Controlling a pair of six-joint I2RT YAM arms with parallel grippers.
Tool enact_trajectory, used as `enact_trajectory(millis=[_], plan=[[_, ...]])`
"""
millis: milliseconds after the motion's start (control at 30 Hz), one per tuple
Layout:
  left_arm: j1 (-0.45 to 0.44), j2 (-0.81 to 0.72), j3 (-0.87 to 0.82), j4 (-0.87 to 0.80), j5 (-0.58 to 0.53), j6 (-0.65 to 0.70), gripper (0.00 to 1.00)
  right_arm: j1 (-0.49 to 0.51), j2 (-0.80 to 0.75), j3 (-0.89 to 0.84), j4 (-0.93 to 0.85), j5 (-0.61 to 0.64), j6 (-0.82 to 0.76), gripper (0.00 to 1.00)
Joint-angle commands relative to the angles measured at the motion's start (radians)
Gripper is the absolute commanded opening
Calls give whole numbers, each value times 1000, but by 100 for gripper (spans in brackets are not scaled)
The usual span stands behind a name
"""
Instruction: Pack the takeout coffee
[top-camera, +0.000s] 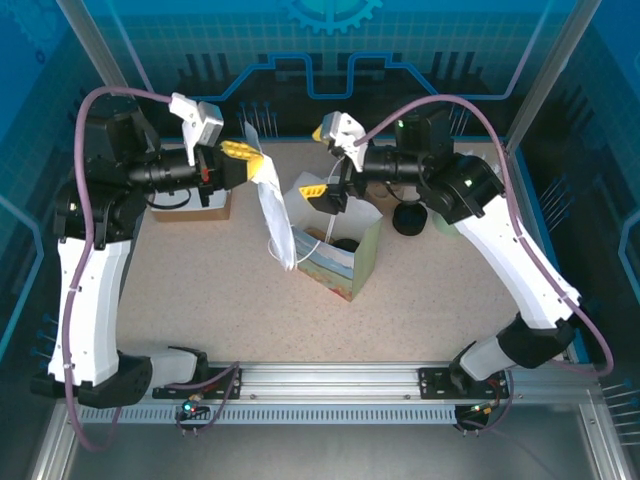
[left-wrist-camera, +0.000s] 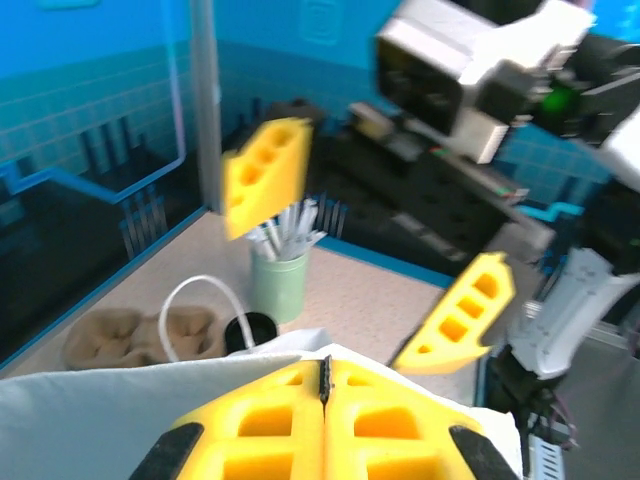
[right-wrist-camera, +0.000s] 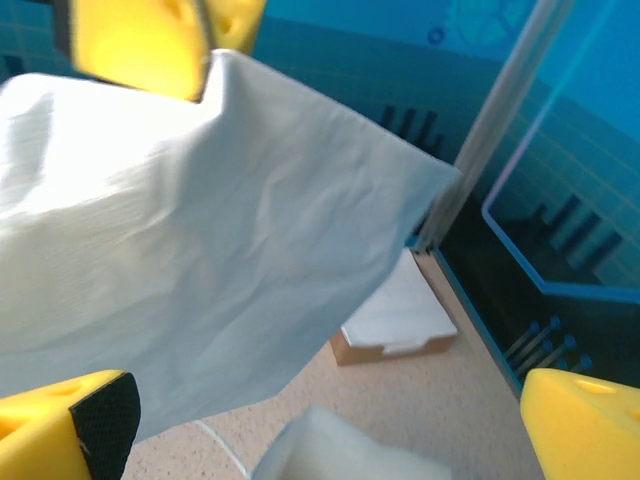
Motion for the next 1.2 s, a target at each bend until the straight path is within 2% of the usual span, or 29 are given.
enact_trajectory(millis=[0, 233, 367, 500, 567, 767, 833, 867, 900, 933, 967, 1000, 1033, 1067, 1100, 1167], plan=[[-25, -4, -19, 49, 110, 38, 0, 49, 45, 50, 21, -118, -32, 100], [-47, 0, -30, 72, 151, 37, 0, 120, 68, 2, 141, -182, -13, 100], [-58, 11, -47, 67, 150, 46, 0, 120, 35, -61, 243, -197, 27, 100], [-78, 16, -81, 80, 142, 44, 0, 113, 26, -77, 265, -217, 60, 98], [-91, 19, -91, 94, 134, 40, 0, 109, 26, -74, 256, -230, 72, 85], [-106, 18, -94, 121, 126, 28, 0, 83, 33, -59, 183, -227, 96, 23], [-106, 18, -92, 123, 119, 25, 0, 74, 29, -58, 162, -203, 99, 5], [-107, 17, -90, 124, 113, 22, 0, 72, 25, -61, 147, -178, 96, 0], [-107, 14, -87, 128, 107, 17, 4, 71, 21, -60, 130, -142, 94, 0], [-107, 10, -83, 130, 98, 14, 13, 68, 16, -59, 108, -101, 89, 0], [-106, 3, -81, 130, 79, 12, 34, 63, 9, -63, 92, -61, 90, 0], [-106, -7, -80, 134, 53, 6, 47, 61, 2, -66, 83, -4, 100, 0], [-106, -22, -83, 134, 30, 6, 52, 59, -7, -67, 73, 41, 111, 0], [-106, -42, -92, 139, -9, 5, 66, 56, -16, -75, 70, 63, 120, 0], [-106, -64, -103, 154, -59, -11, 71, 53, -26, -88, 78, 99, 134, 0], [-106, -122, -152, 177, -167, -26, 72, 41, -41, -113, 76, 157, 138, 0]])
